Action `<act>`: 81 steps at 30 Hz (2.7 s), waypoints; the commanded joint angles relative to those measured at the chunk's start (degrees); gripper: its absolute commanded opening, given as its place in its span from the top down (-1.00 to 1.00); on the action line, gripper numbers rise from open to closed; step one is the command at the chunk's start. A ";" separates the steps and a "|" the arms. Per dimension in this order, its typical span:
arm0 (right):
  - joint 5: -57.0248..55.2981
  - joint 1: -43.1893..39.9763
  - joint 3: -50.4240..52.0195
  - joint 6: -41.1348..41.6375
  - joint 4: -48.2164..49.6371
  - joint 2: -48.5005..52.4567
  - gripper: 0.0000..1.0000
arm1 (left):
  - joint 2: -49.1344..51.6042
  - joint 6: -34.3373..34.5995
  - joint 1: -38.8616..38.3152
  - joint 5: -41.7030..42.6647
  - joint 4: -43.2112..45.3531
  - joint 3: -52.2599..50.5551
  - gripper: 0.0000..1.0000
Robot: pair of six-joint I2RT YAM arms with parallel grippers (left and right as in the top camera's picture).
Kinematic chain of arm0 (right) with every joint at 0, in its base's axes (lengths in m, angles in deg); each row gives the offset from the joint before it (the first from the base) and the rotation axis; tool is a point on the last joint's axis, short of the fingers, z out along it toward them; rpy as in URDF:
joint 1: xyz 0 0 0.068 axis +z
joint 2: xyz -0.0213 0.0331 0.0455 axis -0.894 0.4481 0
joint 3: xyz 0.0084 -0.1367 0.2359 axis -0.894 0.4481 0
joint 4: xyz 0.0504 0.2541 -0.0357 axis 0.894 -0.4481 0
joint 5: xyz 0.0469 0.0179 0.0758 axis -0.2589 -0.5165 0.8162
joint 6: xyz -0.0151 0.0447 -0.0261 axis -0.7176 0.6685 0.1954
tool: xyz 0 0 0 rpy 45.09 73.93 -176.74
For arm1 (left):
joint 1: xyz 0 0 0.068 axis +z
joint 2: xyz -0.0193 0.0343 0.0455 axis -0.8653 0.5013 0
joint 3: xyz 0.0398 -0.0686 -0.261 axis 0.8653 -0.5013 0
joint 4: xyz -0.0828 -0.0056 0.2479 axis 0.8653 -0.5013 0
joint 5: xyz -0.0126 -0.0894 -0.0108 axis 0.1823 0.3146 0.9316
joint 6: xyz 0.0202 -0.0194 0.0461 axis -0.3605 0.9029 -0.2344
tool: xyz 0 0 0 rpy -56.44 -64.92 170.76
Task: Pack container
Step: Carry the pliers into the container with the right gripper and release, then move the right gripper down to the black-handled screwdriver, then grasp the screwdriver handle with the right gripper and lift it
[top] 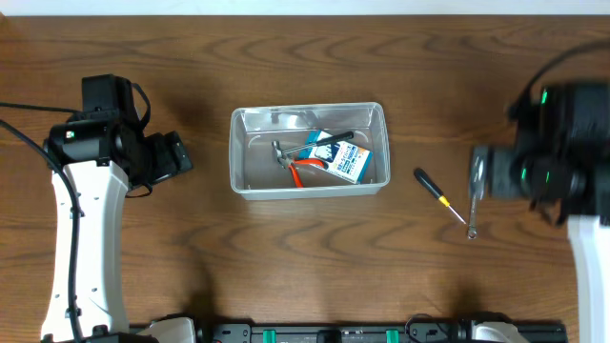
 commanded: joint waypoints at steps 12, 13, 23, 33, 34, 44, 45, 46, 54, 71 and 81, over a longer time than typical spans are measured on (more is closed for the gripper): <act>15.41 -0.37 20.92 -17.79 11.63 -0.48 -0.98 | -0.59 -0.31 -0.04 1.09 -0.37 0.63 -0.96; 13.11 -0.37 20.92 -19.28 12.90 1.79 -0.98 | -0.59 -0.31 -0.04 1.09 -0.37 0.63 -0.96; 2.19 -0.42 20.92 -30.67 22.40 22.67 -0.99 | -0.59 -0.35 -0.04 1.07 -0.37 0.63 -0.96; 2.23 -0.35 20.92 -35.50 31.80 32.33 -0.98 | -0.59 -0.33 -0.02 1.07 -0.37 0.63 -0.96; 2.23 -0.35 20.92 -35.50 32.04 33.42 -0.99 | -0.59 -0.33 -0.02 1.07 -0.35 0.63 -0.96; 1.27 1.27 20.92 -35.01 37.20 40.68 -0.89 | -0.59 -0.33 -0.02 1.07 -0.07 0.63 -0.96; 1.16 1.57 20.92 -35.01 37.77 40.92 -0.85 | -0.59 -0.35 -0.02 1.07 -0.07 0.63 -0.96; 1.16 1.81 20.92 -35.01 38.23 41.13 -0.84 | -0.59 -0.33 -0.02 1.07 -0.09 0.63 -0.96; 1.18 3.48 20.92 -35.01 40.57 41.33 -0.46 | -0.59 -0.33 -0.02 1.07 -0.20 0.63 -0.96; 1.90 4.17 20.92 -29.73 40.24 41.31 0.61 | -0.59 -0.35 -0.02 1.07 -0.20 0.63 -0.96; 5.90 4.17 7.06 -24.37 29.97 37.29 0.97 | -0.59 -0.39 -0.02 1.07 -0.20 0.63 -0.98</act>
